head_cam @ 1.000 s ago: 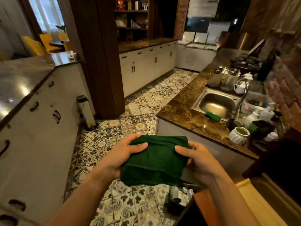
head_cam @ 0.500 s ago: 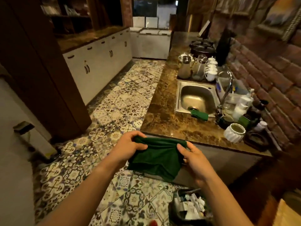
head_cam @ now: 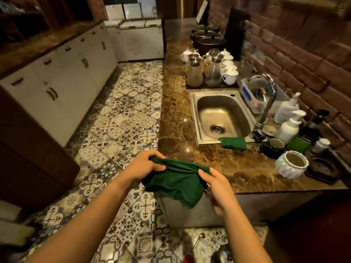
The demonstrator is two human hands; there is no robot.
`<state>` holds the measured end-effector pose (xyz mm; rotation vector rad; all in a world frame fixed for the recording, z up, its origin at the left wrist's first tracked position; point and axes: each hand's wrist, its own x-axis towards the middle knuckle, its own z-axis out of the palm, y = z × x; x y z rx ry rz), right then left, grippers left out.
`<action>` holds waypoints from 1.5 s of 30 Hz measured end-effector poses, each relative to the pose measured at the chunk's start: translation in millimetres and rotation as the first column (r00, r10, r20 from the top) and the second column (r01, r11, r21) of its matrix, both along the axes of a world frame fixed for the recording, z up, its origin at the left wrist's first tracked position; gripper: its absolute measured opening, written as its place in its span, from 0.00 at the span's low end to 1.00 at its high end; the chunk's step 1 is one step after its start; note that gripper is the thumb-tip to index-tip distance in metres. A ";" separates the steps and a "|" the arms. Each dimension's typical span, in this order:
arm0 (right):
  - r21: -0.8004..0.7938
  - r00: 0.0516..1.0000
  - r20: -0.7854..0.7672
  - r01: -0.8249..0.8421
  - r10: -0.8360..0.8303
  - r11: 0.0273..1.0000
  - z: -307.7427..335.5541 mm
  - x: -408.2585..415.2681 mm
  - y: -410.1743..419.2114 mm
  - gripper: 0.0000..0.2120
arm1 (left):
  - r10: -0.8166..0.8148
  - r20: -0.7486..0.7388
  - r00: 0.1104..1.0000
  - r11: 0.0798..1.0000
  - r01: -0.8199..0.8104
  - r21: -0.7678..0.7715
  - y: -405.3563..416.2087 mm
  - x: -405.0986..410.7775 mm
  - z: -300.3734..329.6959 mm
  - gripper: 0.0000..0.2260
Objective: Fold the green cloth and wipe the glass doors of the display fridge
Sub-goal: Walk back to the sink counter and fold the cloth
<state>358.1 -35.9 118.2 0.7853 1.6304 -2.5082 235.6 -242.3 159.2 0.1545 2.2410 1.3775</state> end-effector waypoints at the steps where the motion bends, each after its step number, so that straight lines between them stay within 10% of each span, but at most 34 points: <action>1: -0.010 1.000 0.010 0.019 -0.019 1.000 -6.2 -13.9 1.3 0.06 | -0.024 0.015 1.000 1.000 0.024 0.000 3.9 -20.2 -4.0 0.14; 18: -0.055 0.742 0.300 0.641 -0.600 0.766 -98.9 -153.4 -49.1 0.08 | -0.638 0.324 0.699 0.709 0.697 -0.108 103.8 -253.2 -95.1 0.07; 26: 0.099 0.563 0.344 0.774 -0.751 0.625 -113.4 -248.0 -83.3 0.13 | -0.773 0.215 0.597 0.568 0.802 -0.186 122.6 -350.8 -111.0 0.09; 29: 0.660 0.498 0.324 0.490 -0.804 0.569 -117.5 -269.3 -86.9 0.19 | -0.745 0.061 0.664 0.622 0.725 -0.296 123.2 -377.2 -123.9 0.21; 32: 0.865 0.552 0.249 0.241 -0.795 0.439 -114.6 -284.0 -98.2 0.17 | -0.694 0.024 0.720 0.677 0.664 -0.318 108.5 -394.4 -130.8 0.12; 38: 0.850 0.760 0.232 0.145 -0.607 0.507 -114.8 -363.3 -91.9 0.12 | -0.598 0.143 0.789 0.763 0.615 -0.201 84.2 -423.9 -157.5 0.12; 45: 0.738 0.619 0.618 -0.243 -0.485 0.629 -136.6 -412.8 -48.7 0.20 | -0.545 0.200 0.814 0.809 0.573 -0.127 95.6 -432.7 -181.4 0.12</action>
